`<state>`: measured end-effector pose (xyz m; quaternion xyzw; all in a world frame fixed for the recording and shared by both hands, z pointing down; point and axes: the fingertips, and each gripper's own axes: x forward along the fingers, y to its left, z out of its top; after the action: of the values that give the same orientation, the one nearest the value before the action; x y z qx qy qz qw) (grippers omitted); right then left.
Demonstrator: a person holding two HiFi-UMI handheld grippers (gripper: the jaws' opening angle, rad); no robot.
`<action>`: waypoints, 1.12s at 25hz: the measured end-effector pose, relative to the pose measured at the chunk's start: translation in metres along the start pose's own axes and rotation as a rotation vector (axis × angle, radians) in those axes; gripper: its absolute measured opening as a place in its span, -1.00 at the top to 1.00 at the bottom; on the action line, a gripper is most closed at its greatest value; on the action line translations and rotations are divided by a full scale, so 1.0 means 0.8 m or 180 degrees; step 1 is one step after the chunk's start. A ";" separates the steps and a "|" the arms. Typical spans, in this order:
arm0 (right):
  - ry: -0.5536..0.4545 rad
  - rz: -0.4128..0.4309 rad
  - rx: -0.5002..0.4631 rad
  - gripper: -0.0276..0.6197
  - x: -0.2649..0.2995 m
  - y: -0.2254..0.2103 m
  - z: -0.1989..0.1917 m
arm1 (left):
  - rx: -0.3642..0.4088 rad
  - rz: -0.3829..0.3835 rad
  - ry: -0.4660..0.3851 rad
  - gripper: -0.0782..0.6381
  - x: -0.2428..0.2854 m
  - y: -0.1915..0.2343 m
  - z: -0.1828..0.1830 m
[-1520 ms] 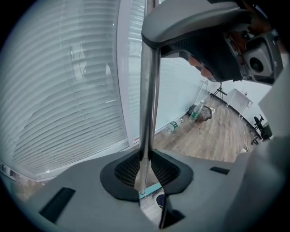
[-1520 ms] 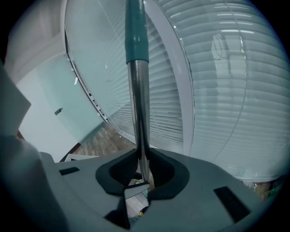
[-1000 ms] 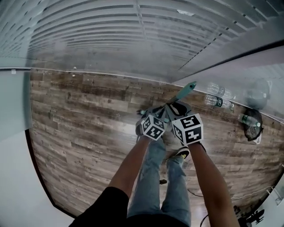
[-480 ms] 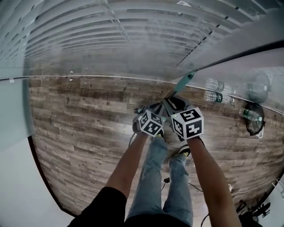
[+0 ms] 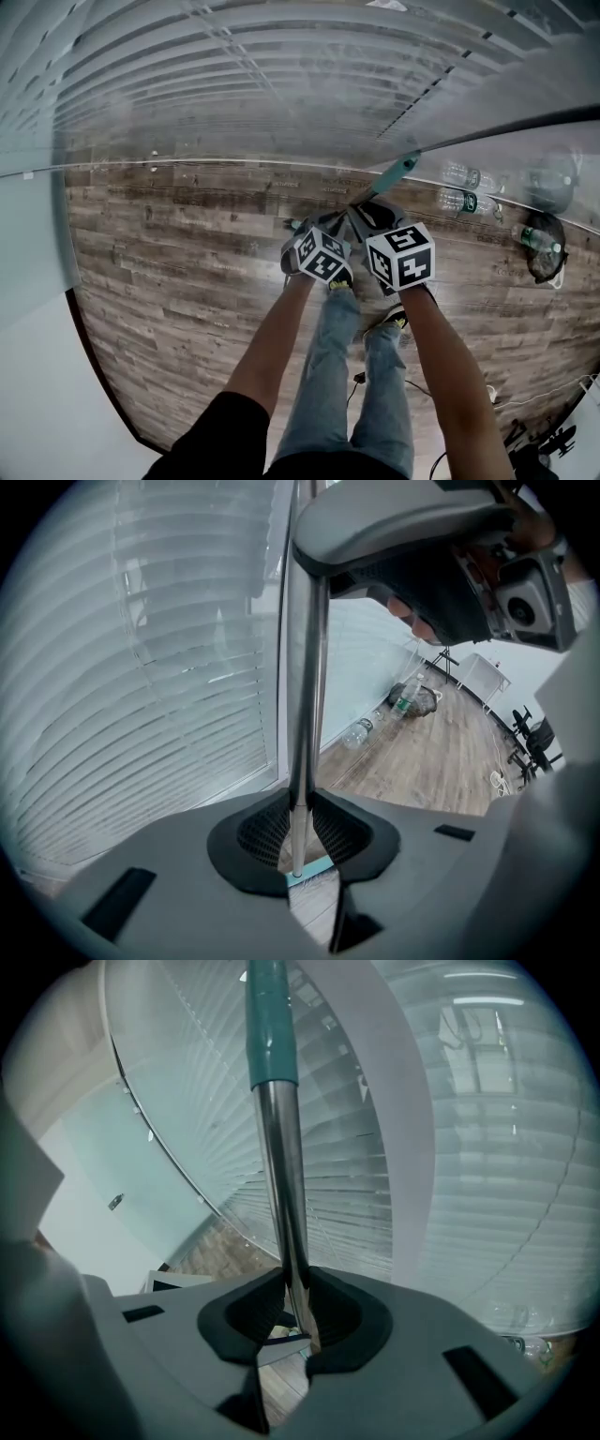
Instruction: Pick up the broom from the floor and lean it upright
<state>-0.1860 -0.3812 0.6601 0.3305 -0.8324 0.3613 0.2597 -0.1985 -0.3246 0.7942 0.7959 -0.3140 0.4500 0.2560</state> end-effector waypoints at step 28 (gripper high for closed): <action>-0.0056 0.0081 0.0407 0.53 -0.028 -0.004 -0.025 | -0.0174 0.0027 -0.0085 0.54 -0.010 0.007 0.003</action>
<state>-0.1653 -0.3587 0.6584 0.3390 -0.8139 0.4141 0.2261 -0.2041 -0.3279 0.7868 0.7932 -0.3329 0.4316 0.2716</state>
